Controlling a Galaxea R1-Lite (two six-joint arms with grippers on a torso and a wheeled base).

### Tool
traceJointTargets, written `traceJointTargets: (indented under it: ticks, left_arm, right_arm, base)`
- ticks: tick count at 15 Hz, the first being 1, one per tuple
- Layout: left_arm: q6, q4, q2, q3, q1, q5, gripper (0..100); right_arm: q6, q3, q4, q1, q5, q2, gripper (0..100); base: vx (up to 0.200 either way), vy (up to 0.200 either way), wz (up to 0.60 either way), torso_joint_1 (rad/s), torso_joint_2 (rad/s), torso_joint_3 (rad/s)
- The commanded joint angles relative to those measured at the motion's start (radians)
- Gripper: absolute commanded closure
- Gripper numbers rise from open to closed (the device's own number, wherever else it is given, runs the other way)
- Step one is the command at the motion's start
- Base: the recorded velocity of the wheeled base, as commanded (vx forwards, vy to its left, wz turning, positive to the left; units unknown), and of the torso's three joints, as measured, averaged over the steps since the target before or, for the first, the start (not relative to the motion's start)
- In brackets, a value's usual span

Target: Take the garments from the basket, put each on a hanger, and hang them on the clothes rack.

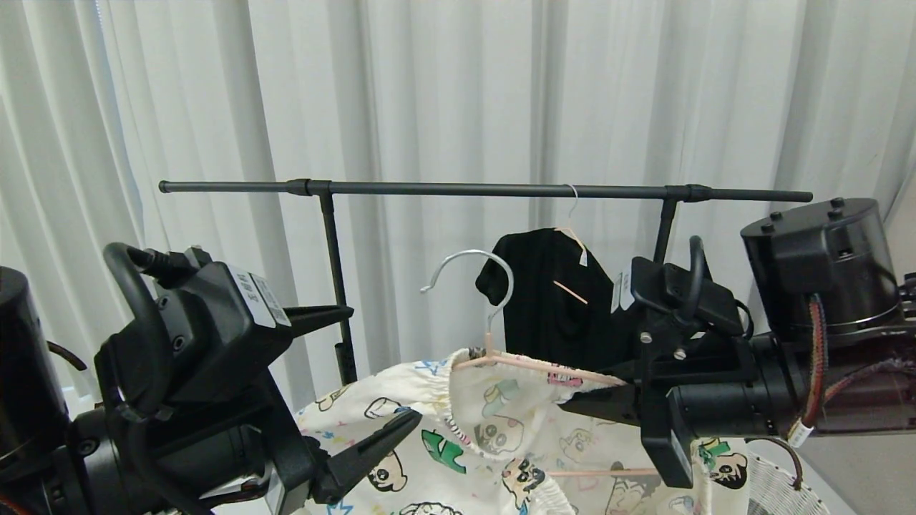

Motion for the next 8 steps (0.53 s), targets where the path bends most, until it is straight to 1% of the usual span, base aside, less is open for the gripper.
traceJointTargets:
  ticks: [1,2,3,4,5,7,8]
  left_arm:
    - [0.0,0.001,-0.015,0.013,-0.003,-0.002,0]
    - [0.0,0.001,-0.021,0.028,-0.001,-0.002,0]
    - [0.0,0.001,-0.026,0.038,-0.001,-0.002,0]
    - [-0.006,0.001,-0.04,0.074,0.003,-0.002,0]
    - [-0.008,0.001,-0.047,0.101,0.019,-0.002,0]
    - [-0.006,0.001,-0.073,0.148,0.034,-0.002,0]
    - [-0.01,0.001,-0.077,0.17,0.065,-0.002,0]
  right_arm:
    - [-0.031,0.001,-0.003,-0.022,0.0,-0.024,100]
    - [-0.081,0.001,-0.004,-0.047,0.003,-0.029,100]
    - [-0.109,0.0,-0.006,-0.059,0.003,-0.03,100]
    - [-0.181,0.001,-0.022,-0.093,0.008,-0.04,100]
    - [-0.195,0.001,-0.022,-0.108,0.008,-0.047,100]
    - [-0.196,0.007,-0.024,-0.134,0.008,-0.066,100]
    - [-0.196,0.01,-0.022,-0.142,0.009,-0.083,100]
  base:
    - [0.0,0.0,0.0,0.0,0.0,0.0]
    - [0.0,0.0,0.0,0.0,0.0,0.0]
    - [0.0,0.0,0.0,0.0,0.0,0.0]
    - [0.0,0.0,0.0,0.0,0.0,0.0]
    - [0.0,0.0,0.0,0.0,0.0,0.0]
    - [0.0,0.0,0.0,0.0,0.0,0.0]
    - [0.0,0.0,0.0,0.0,0.0,0.0]
